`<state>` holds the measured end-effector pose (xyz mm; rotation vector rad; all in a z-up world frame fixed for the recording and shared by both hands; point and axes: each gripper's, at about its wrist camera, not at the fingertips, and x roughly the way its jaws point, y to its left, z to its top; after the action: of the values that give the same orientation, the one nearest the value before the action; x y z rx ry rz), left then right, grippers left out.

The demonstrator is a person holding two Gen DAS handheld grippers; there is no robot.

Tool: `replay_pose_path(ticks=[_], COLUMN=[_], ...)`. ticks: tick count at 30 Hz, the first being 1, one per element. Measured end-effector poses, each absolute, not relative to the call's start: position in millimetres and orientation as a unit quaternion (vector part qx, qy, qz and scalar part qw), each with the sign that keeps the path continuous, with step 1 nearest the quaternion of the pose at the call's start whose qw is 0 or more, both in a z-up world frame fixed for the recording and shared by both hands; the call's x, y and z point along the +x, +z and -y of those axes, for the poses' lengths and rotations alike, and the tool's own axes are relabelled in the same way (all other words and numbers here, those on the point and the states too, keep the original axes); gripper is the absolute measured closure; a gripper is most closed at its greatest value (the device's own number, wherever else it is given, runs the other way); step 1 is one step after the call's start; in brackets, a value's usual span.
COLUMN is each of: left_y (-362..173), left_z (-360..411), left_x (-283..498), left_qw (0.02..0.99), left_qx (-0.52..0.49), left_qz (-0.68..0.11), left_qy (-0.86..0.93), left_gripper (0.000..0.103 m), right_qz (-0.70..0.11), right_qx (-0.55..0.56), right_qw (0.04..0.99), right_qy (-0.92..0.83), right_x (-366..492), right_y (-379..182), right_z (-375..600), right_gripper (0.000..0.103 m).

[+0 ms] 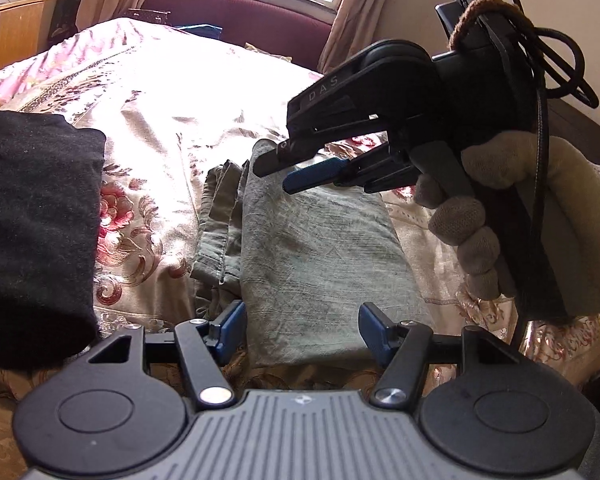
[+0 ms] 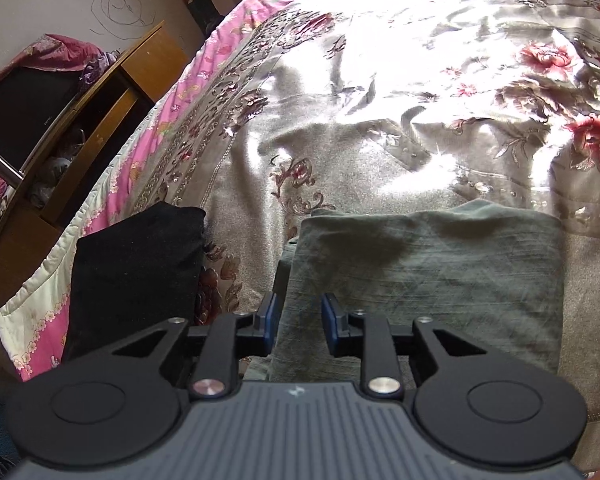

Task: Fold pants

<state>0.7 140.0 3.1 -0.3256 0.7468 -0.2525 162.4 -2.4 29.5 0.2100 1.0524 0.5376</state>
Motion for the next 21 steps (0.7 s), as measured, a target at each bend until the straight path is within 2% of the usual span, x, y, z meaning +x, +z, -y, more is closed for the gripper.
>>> replay_pose_path(ticks=[5,6,8,9,10,14,21], left_y=[-6,-8,-11,-12,-13,-15,-8], left_z=[-133,-132,-131,-131,-131,-131,-150], left_x=[16,17,18,17,17,14,7], left_qw=[0.901,0.899,0.897,0.896,0.896,0.900,0.917], left_qx=[-0.133,-0.127,-0.124,-0.124,-0.122,-0.116,-0.120], left_qz=[-0.397,-0.403,-0.409,-0.410,-0.410,-0.404,-0.369], left_qy=[-0.113,-0.111,-0.113,-0.115,-0.117,-0.117,-0.096], left_gripper=[0.029,0.029,0.033,0.036,0.043,0.067,0.073], right_qz=[-0.498,-0.496,-0.499,-0.501,-0.502,-0.496,-0.469], right_qx=[0.068,0.057,0.056,0.061,0.068,0.084,0.114], right_qw=[0.826,0.829,0.830,0.828,0.827,0.826,0.830], right_qy=[0.255,0.250,0.245,0.244,0.245,0.254,0.278], right_x=[170,172,176,178,179,178,178], right_y=[21,18,15,14,15,24,51], right_z=[-20,-22,-19,-14,-9,6,8], right_gripper=[0.070,0.073,0.089,0.094,0.097,0.099,0.099])
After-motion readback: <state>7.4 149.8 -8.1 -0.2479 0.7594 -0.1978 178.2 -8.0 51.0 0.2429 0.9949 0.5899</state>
